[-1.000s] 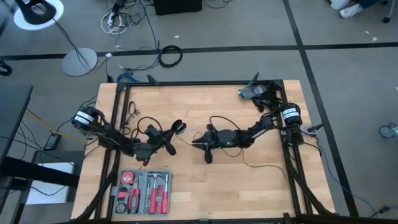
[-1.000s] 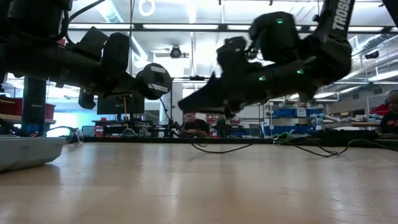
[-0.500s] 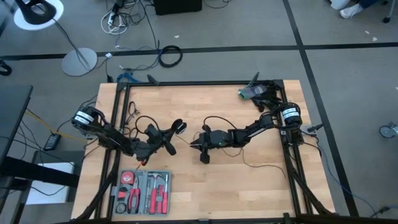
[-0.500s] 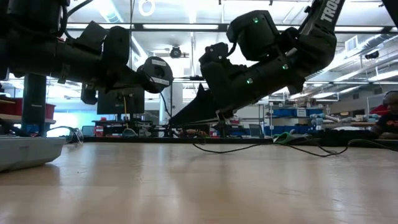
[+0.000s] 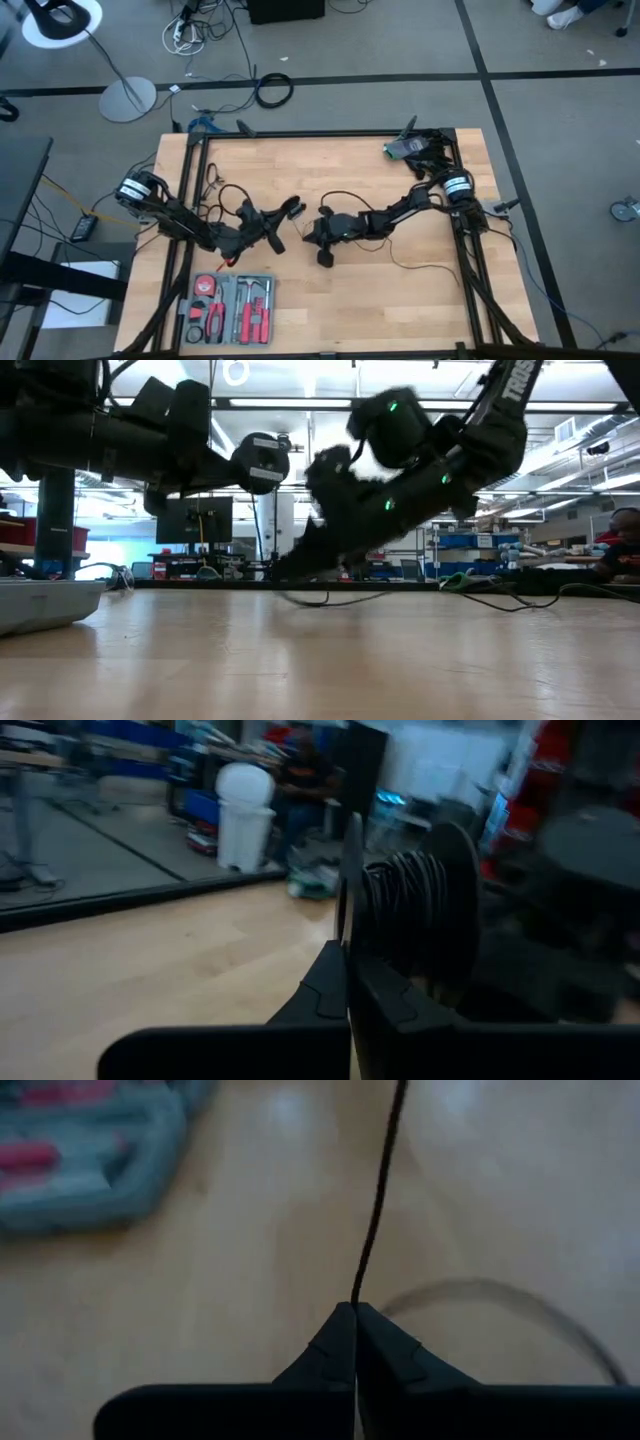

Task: Coil cords
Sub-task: Coil the black wire onto the spool

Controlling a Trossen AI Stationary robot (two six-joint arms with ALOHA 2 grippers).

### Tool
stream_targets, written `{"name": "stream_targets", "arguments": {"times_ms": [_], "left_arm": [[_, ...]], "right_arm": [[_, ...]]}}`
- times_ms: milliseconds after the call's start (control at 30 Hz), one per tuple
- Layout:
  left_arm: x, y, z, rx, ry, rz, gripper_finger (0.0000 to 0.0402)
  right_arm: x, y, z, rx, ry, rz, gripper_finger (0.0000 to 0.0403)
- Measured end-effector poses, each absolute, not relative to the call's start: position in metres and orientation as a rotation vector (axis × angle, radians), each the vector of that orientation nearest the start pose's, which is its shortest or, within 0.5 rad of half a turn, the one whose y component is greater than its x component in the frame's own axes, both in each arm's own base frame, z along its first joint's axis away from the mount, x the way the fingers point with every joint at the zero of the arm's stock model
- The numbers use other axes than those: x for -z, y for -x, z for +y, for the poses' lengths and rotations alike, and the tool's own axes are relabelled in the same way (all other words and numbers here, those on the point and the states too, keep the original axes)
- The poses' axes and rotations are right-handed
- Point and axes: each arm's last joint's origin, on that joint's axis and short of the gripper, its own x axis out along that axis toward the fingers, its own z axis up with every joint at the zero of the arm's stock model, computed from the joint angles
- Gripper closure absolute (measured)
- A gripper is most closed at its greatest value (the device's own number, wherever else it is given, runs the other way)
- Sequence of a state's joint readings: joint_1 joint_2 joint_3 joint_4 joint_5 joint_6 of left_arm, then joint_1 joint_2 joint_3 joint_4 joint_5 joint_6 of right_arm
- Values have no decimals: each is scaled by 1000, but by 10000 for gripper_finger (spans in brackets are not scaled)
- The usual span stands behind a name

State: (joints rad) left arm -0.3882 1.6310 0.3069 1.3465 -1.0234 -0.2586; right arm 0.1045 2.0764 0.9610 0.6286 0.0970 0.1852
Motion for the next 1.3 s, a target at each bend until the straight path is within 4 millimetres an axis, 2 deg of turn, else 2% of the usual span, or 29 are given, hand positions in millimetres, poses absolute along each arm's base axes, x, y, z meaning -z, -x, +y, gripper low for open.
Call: {"name": "stream_targets", "arguments": {"times_ms": [133, 300, 600, 767, 867, 1067, 1300], "left_arm": [[-144, -230, -68, -569, 231, -69, 401], [-140, -229, -71, -561, 236, -42, 401], [-135, -228, -68, -615, 195, 0, 401], [-132, -228, -68, -619, 194, 23, 401], [-132, -229, -67, -626, 187, 32, 401], [-129, -230, -62, -649, 213, 42, 401], [-130, -232, -63, -654, 221, 39, 401]], "right_arm": [[-82, -396, 34, 120, -176, 547, 402], [-94, -384, 20, 198, -183, 585, 402], [-163, -361, -2, 304, -125, 543, 403], [-202, -354, -11, 344, -93, 428, 403], [-215, -352, -11, 337, -92, 383, 403], [-232, -369, 3, 252, -58, 331, 403], [-227, -404, 23, 139, 2, 348, 403]]}}
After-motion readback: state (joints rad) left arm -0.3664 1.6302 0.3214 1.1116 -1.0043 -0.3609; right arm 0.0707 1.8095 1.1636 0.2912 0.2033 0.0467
